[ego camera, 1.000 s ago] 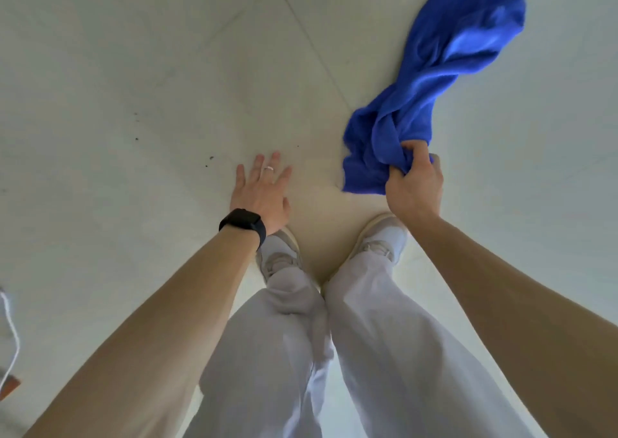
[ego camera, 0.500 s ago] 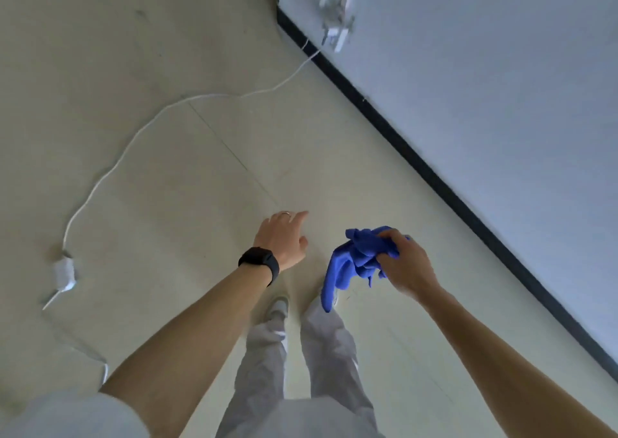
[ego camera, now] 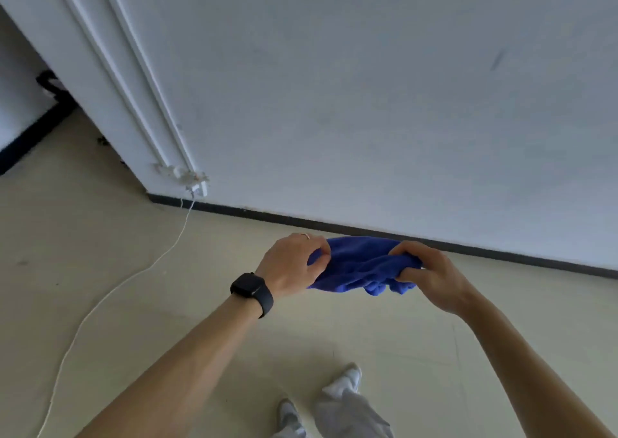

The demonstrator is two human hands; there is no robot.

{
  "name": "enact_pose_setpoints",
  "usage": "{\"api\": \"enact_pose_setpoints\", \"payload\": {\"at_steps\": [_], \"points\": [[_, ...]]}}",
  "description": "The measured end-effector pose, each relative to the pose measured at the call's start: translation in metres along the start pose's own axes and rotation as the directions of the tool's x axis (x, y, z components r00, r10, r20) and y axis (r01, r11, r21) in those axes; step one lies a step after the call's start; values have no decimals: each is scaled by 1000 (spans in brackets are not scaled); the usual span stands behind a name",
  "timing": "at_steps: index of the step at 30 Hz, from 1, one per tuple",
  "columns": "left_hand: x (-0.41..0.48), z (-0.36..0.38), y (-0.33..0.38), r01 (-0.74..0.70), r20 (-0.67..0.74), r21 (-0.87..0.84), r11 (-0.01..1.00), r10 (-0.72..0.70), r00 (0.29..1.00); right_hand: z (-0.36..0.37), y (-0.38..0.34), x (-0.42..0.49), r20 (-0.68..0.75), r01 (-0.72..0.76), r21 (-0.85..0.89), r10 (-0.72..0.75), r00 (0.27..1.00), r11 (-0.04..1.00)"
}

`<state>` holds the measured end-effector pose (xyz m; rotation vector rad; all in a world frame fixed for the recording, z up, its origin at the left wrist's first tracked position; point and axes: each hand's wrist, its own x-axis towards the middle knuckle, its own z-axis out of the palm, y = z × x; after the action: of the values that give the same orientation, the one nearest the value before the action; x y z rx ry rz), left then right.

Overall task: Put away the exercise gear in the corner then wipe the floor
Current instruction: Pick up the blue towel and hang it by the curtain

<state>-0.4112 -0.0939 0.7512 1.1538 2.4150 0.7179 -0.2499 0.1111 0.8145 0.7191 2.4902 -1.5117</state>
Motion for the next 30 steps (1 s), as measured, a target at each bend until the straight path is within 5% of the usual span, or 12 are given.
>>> {"api": "enact_pose_setpoints", "payload": {"at_steps": [6,10,19,24,26,28,30], "points": [[25,25,114,-205,239,-102,973,224,945,-48,17,-80,-248,38,170,6,969,985],[29,58,188,-315,294,-198,928,363,884,-86,44,-146,-486,64,245,66,872,967],[12,130,354,-524,161,-141,840,542,825,-149,141,-322,-718,86,390,245,651,917],[-3,158,470,-629,117,-124,768,640,759,-170,201,-410,-827,-35,317,294,479,948],[-9,168,520,-666,122,-153,730,682,721,-180,224,-440,-852,-208,247,314,419,946],[-17,183,571,-717,165,-165,677,736,657,-189,240,-470,-867,-380,204,347,357,902],[-29,200,617,-797,221,-123,591,799,559,-200,248,-494,-873,-335,272,378,308,902]]}}
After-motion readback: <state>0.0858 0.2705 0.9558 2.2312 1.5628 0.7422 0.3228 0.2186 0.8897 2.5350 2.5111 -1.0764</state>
